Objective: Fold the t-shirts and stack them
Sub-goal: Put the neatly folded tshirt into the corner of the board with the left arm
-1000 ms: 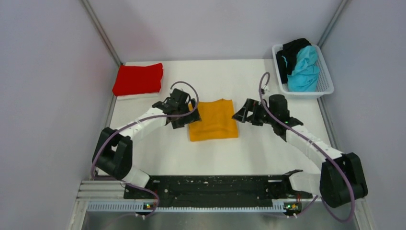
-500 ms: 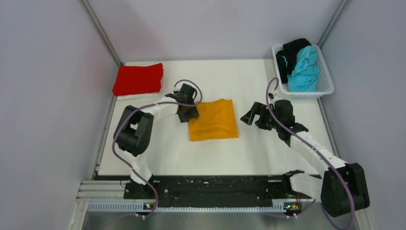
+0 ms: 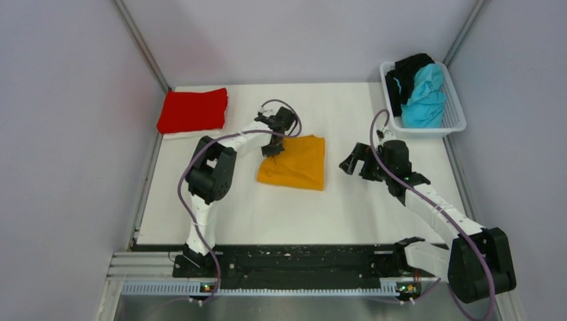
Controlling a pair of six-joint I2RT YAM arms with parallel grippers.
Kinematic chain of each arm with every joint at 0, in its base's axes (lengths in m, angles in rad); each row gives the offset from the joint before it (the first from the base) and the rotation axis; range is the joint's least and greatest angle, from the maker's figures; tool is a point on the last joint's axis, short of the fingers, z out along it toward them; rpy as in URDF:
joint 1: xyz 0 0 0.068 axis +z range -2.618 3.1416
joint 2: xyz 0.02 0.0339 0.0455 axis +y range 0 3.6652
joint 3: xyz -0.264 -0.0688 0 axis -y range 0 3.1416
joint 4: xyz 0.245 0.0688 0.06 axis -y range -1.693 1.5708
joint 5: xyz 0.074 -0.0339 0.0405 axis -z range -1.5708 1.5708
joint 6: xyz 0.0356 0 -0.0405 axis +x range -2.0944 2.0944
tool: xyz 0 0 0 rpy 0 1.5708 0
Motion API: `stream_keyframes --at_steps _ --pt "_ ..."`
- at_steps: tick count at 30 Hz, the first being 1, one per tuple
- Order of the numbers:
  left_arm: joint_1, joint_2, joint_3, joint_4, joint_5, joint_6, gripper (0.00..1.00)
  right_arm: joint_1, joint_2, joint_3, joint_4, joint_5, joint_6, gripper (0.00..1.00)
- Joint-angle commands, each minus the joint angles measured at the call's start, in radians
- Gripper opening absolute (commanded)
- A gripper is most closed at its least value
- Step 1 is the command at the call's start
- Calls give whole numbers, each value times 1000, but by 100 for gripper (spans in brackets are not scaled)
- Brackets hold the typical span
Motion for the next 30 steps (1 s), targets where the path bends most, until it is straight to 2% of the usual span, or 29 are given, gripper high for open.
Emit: stream_keyframes --at_steps 1,8,12,17,23,30 --pt "28 8 91 -82 -340 178 0 -6 -9 37 19 78 -51 99" --pt "116 -20 193 71 -510 517 0 -7 -46 47 -29 205 -98 99" --pt "182 -35 202 231 -521 715 0 -6 -62 42 -29 233 -109 99" --pt "251 -22 277 315 -534 904 0 -6 -48 51 -32 287 -121 98" --pt "296 12 450 292 -508 1003 0 -6 3 71 -43 300 -126 98" --pt "305 -12 543 255 -449 991 0 -7 29 92 -45 322 -135 98"
